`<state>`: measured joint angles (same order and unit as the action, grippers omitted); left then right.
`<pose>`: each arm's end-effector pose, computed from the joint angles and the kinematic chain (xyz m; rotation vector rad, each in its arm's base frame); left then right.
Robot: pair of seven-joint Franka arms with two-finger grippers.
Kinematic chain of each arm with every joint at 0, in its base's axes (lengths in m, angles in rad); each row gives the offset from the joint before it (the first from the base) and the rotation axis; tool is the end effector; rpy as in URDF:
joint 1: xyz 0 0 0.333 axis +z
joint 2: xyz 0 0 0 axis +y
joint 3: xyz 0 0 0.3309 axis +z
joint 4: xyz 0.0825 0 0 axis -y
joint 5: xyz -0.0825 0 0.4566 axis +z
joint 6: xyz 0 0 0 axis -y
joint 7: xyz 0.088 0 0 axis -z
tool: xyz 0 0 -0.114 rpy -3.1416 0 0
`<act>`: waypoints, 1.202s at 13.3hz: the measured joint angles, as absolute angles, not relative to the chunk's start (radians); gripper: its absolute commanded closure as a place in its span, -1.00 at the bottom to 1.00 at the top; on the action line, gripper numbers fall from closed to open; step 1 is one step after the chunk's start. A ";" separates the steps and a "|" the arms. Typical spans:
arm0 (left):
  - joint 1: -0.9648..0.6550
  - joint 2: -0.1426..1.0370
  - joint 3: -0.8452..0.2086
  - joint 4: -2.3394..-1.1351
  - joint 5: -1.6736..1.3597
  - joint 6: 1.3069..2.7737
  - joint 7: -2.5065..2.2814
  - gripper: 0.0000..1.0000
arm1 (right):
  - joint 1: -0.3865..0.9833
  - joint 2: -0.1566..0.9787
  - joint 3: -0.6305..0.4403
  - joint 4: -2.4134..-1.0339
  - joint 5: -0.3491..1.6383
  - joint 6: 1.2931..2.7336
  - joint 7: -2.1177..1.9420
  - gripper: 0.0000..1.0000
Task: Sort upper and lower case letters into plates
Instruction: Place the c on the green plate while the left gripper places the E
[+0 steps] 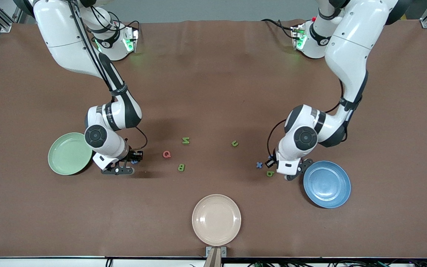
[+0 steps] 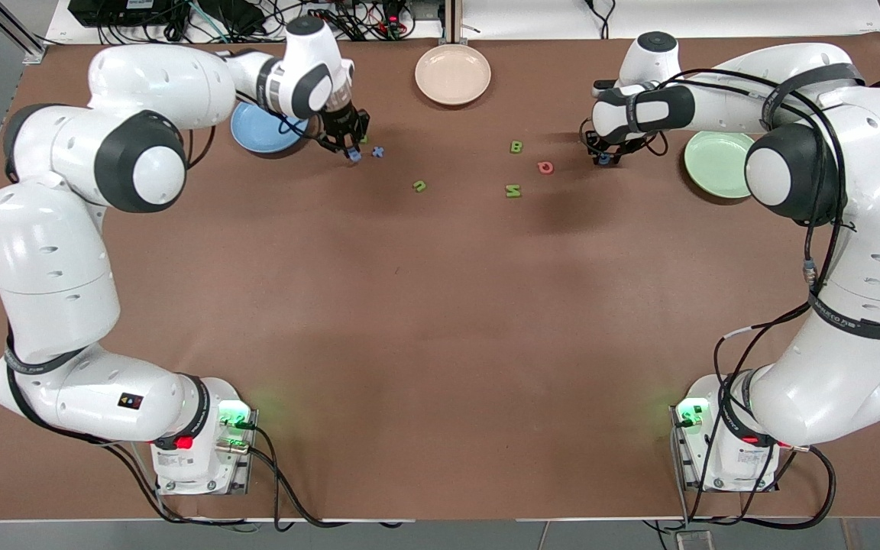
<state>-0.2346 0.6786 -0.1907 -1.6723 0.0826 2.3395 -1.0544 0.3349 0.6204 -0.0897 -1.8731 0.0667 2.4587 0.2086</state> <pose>0.6820 -0.2947 0.1689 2.9510 0.9340 -0.0600 0.6647 0.1671 0.1246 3.1234 0.0000 -0.0439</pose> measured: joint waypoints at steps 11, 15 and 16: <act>-0.067 0.606 -0.176 -1.623 0.108 2.238 -0.664 0.99 | 0.331 0.629 -0.086 -1.855 0.079 2.458 0.209 0.50; -0.003 0.640 -0.175 -1.607 0.181 2.236 -0.555 0.99 | 0.331 0.630 -0.087 -1.846 0.079 2.441 0.190 0.61; 0.009 0.653 -0.175 -1.595 0.188 2.237 -0.537 0.99 | 0.330 0.626 -0.091 -1.835 0.079 2.402 0.172 0.61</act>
<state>0.0094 0.6528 -0.1752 -1.5951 0.1881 2.2365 -0.5373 0.3302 0.6264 -0.0908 -1.8350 0.0794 2.4019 0.1718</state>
